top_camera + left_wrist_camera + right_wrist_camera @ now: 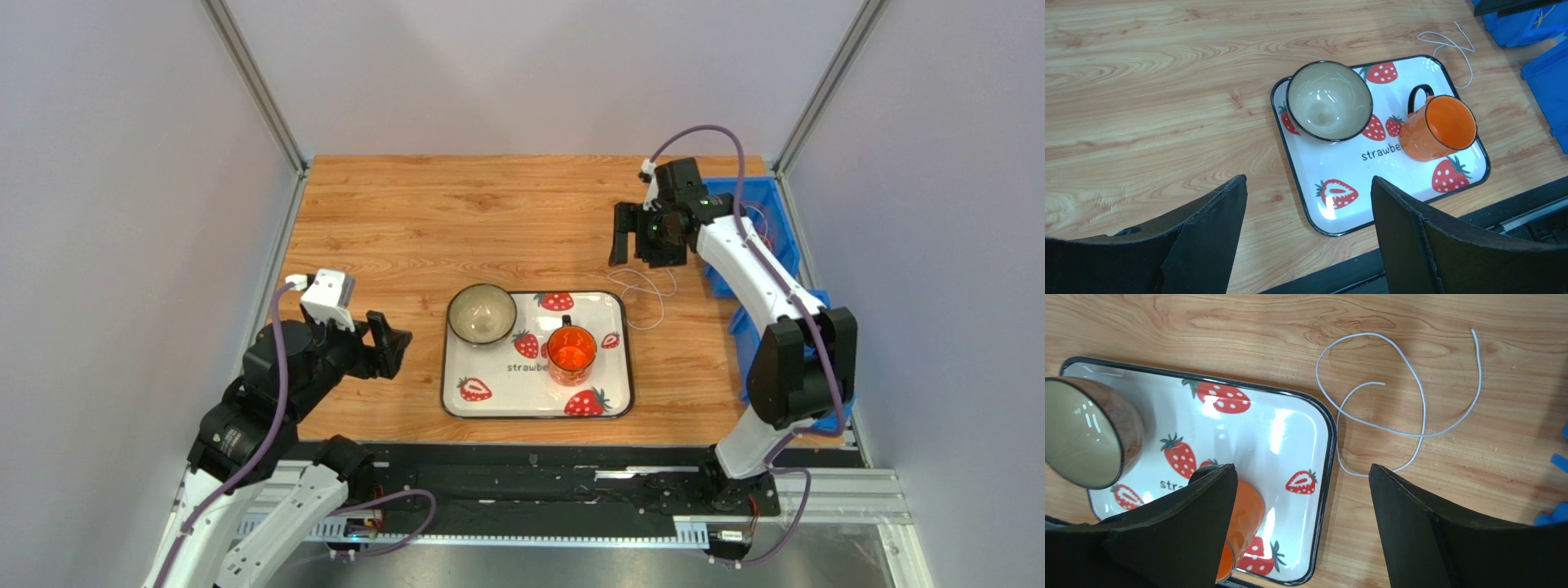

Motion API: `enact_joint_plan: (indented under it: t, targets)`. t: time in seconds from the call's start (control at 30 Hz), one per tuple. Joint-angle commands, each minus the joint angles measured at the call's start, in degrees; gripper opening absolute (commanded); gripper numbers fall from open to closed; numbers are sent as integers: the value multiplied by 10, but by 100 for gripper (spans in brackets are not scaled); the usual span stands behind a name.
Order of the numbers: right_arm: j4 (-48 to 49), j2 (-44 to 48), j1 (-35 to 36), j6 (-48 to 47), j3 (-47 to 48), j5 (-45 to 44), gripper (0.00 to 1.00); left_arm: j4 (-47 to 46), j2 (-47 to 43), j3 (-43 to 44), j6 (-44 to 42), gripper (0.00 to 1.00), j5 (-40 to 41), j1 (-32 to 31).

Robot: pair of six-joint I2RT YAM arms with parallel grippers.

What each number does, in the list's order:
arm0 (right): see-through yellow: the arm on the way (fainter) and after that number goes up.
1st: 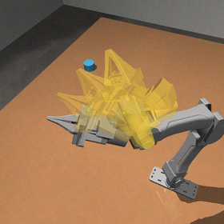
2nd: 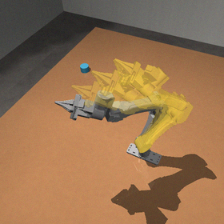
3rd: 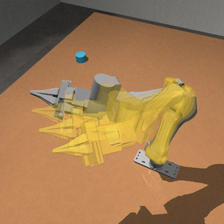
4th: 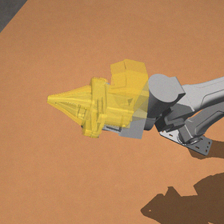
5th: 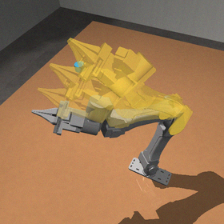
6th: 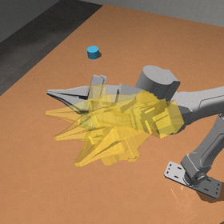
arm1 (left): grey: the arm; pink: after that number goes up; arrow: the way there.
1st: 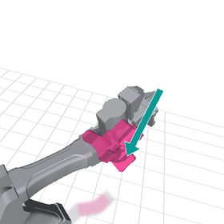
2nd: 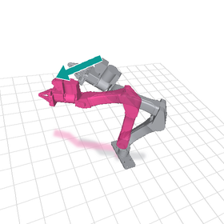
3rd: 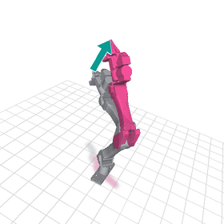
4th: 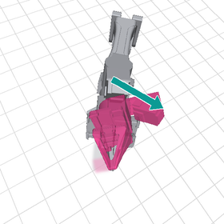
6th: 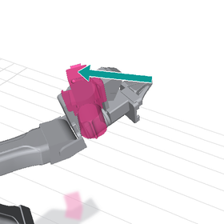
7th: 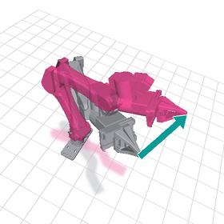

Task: Untangle the cables
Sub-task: Pick up the cable at the center of the board.

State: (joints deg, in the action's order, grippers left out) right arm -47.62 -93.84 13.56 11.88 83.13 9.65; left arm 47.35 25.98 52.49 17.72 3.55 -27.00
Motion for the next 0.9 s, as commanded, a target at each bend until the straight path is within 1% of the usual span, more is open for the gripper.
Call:
enact_joint_plan:
  t: [0.0, 0.2, 0.37, 0.4, 0.43, 0.67, 0.87]
  targets:
    - [0, -52, 10, -29, 53, -61, 83, -9, 0, 0, 3, 82, 8, -1]
    - [-34, -138, 10, -48, 120, -93, 84, -9, 5, 1, 2, 81, 11, -1]
    - [-41, -181, 11, -55, 142, -96, 83, -9, 7, 1, 2, 81, 14, -1]
    - [-41, -187, 11, -58, 144, -117, 82, -8, 8, 1, 2, 81, 14, -1]
    - [-40, -199, 12, -59, 149, -118, 82, -9, 9, 1, 3, 81, 15, -1]
    - [-40, -231, 21, -63, 160, -118, 81, -7, 13, 2, 3, 81, 18, -1]
    - [-40, -254, 34, -70, 170, -138, 79, -7, 14, 2, 4, 80, 20, -1]
